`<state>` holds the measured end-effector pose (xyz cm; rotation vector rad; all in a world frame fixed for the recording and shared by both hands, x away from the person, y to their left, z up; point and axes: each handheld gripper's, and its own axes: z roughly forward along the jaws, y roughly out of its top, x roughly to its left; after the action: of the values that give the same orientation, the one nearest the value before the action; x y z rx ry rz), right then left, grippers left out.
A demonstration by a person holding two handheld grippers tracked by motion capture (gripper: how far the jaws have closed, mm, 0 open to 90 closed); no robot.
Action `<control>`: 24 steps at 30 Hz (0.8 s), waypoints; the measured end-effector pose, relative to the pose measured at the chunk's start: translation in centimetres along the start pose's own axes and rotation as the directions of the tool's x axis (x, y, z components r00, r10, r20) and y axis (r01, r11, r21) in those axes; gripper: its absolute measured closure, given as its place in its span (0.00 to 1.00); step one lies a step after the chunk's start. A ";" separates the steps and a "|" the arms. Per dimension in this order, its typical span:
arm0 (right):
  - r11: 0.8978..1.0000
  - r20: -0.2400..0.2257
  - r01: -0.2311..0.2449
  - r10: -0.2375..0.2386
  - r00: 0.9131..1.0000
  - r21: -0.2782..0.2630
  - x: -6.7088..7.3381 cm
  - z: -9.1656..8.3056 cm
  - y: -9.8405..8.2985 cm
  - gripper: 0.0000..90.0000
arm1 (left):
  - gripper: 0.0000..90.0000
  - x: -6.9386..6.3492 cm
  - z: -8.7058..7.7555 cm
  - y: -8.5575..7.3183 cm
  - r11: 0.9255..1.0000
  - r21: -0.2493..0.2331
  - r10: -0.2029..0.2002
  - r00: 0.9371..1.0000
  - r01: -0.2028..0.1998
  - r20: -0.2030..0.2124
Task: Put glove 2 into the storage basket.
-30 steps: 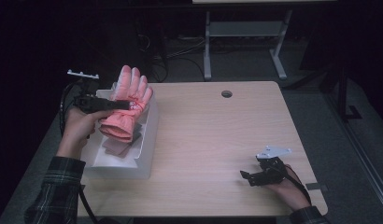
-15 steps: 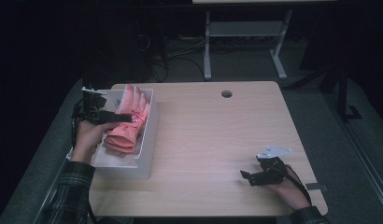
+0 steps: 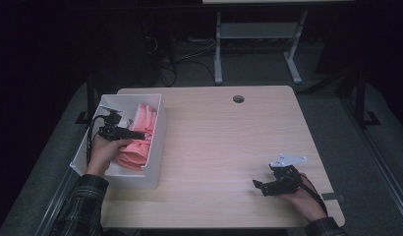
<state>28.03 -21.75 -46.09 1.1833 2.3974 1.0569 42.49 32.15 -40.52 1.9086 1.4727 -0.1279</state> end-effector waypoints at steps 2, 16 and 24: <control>1.000 0.001 0.001 -0.001 1.000 0.001 0.0 0.0 0.0 0.12 | 0.66 0.1 0.4 -0.2 1.000 0.017 0.004 1.000 -0.004 0.001; 1.000 0.007 0.008 -0.008 1.000 -0.001 0.0 -0.1 0.0 0.13 | 0.22 -0.4 0.0 -0.3 0.996 -0.010 0.082 0.994 -0.083 -0.071; 1.000 0.005 0.003 -0.003 1.000 0.005 0.1 -0.1 0.1 0.13 | 0.15 -1.5 -3.1 0.6 0.989 -0.099 0.100 0.987 -0.113 -0.129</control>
<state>27.95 -21.71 -45.93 1.1815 2.3986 1.0471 41.51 32.65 -37.21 1.9330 1.4235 0.1180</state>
